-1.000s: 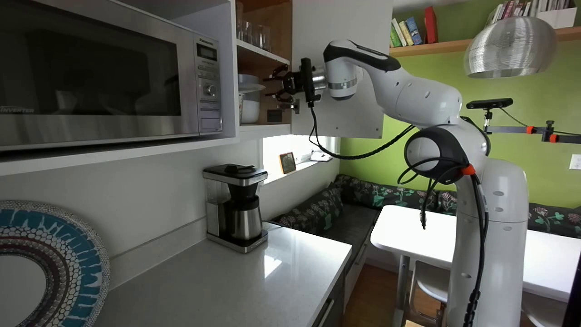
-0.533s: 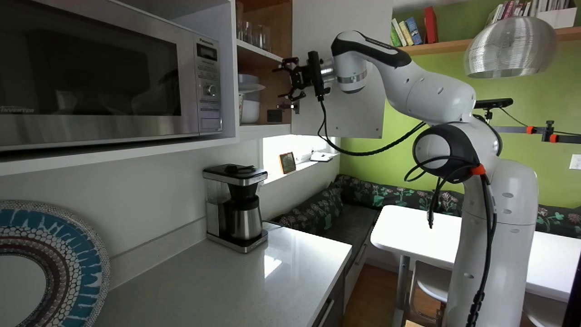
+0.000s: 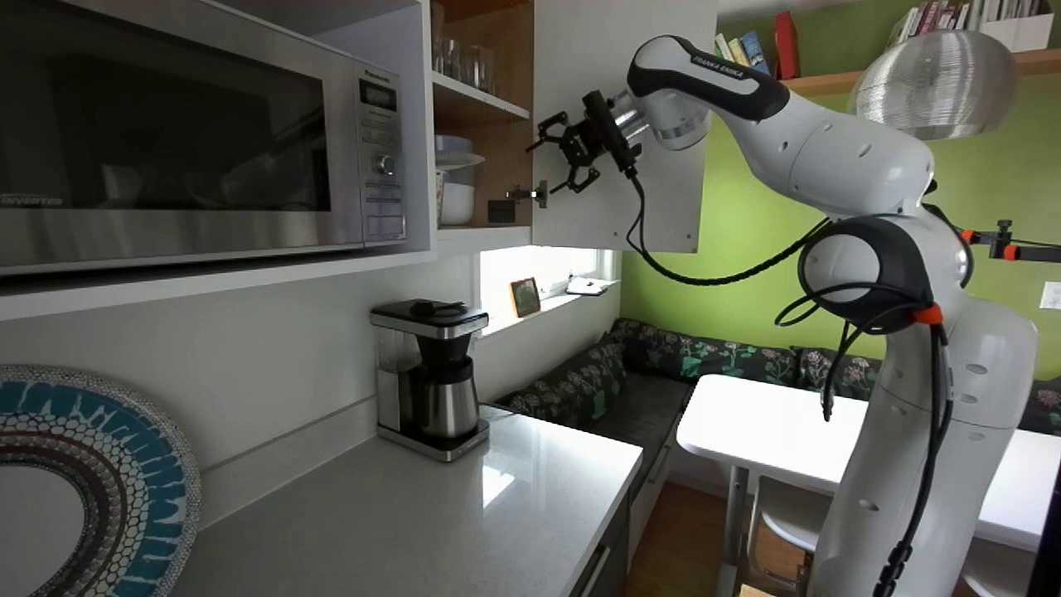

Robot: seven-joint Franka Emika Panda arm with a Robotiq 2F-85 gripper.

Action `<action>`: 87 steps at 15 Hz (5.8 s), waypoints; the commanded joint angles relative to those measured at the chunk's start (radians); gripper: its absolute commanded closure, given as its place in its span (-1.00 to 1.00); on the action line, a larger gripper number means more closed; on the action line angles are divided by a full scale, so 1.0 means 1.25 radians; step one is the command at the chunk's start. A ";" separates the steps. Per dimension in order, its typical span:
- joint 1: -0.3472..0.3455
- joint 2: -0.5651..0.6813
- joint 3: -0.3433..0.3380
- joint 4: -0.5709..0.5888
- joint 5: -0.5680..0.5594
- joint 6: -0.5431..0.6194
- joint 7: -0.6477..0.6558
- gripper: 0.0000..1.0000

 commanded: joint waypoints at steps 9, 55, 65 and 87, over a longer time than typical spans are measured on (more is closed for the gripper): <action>-0.044 -0.193 0.004 -0.075 -0.406 -0.284 -0.237 -1.00; 0.173 -0.169 -0.417 0.085 -0.330 -0.279 -1.156 -1.00; 0.214 -0.158 -0.445 0.087 -0.178 -0.312 -1.148 -1.00; 0.212 -0.163 -0.155 0.141 -0.120 -0.462 -0.726 -1.00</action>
